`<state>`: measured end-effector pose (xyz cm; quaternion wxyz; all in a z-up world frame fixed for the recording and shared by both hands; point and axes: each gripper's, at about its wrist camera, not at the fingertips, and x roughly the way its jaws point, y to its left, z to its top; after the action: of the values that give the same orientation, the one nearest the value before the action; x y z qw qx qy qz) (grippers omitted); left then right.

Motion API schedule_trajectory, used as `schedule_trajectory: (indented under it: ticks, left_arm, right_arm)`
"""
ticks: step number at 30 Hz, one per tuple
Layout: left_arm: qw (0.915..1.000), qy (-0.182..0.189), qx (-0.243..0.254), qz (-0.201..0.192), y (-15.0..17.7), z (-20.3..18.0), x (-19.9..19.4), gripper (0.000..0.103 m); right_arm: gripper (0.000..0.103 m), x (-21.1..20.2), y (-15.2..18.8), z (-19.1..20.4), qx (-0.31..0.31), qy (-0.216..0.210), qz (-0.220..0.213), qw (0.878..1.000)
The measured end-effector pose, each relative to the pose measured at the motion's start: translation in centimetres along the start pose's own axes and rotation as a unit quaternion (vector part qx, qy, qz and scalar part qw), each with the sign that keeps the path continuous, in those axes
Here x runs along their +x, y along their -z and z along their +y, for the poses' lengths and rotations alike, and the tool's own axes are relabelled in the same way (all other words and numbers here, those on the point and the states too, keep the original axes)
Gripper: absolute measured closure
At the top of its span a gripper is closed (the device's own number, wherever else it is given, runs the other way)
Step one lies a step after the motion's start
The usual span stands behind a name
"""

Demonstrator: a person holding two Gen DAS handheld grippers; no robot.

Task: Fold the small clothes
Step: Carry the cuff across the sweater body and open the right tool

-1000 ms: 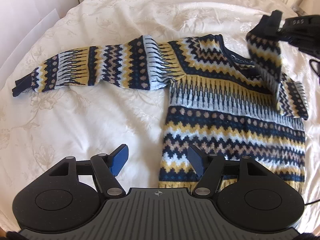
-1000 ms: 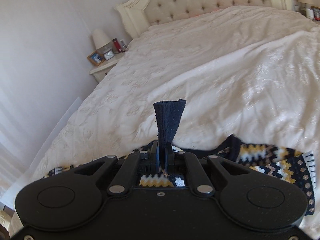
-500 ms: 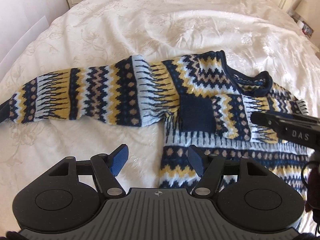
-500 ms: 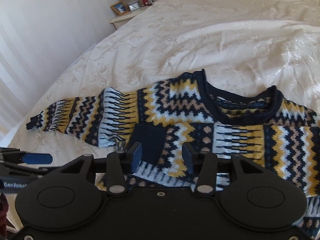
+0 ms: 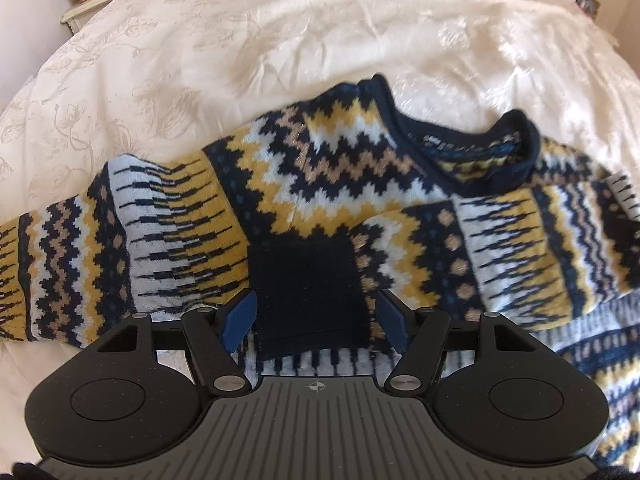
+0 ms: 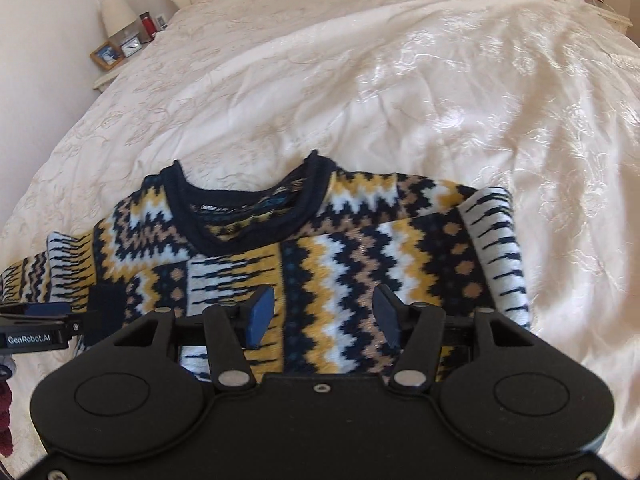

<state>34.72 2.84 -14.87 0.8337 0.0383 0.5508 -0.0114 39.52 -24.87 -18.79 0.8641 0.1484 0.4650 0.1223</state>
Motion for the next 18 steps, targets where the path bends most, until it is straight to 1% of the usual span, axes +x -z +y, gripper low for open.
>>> schedule_trajectory:
  ticks: [2,3,5,7,9,11,12,13,14,17,18]
  left_arm:
    - [0.9996,-0.016,0.0,0.024,0.3,0.4,1.8,0.038]
    - [0.9995,-0.013,-0.004,0.029,0.5,0.8,2.4,0.037]
    - [0.9995,0.008,-0.019,0.023,0.8,1.6,2.9,0.036]
    - [0.9993,0.02,-0.025,0.018,0.8,1.8,3.0,0.035]
    - [0.9994,0.026,-0.02,0.015,0.8,1.6,3.0,0.032]
    - [0.9993,0.032,-0.017,0.011,0.8,1.5,2.9,0.029]
    - [0.9992,0.035,-0.017,0.008,0.8,1.4,2.7,0.029]
    - [0.9991,0.04,-0.017,0.005,0.9,1.4,2.4,0.029]
    - [0.9988,0.045,-0.018,0.004,0.9,1.4,2.1,0.029]
    - [0.997,0.069,-0.034,-0.005,1.7,2.5,0.6,0.029]
    - [0.9964,0.073,-0.043,-0.011,2.2,3.1,-0.1,0.029]
  right_arm:
    - [0.042,0.7,-0.2,-1.4,0.004,0.019,0.005,1.0]
    - [0.042,1.1,-0.2,-2.1,0.009,0.03,0.009,0.999]
    - [0.042,1.9,-0.1,-3.8,0.03,0.055,0.026,0.998]
    - [0.042,2.6,0.3,-5.3,0.053,0.074,0.045,0.995]
    - [0.042,2.8,0.6,-6.3,0.068,0.07,0.049,0.994]
    - [0.042,2.5,0.6,-6.2,0.066,0.072,0.045,0.994]
    - [0.038,2.1,0.7,-5.8,0.061,0.074,0.041,0.995]
    - [0.028,1.6,0.7,-5.3,0.058,0.073,0.036,0.995]
    - [0.024,1.2,0.7,-4.9,0.055,0.069,0.029,0.996]
    - [0.02,-0.4,0.6,-3.2,0.04,0.055,0.01,0.998]
    - [0.014,-0.9,0.6,-2.6,0.035,0.05,0.004,0.998]
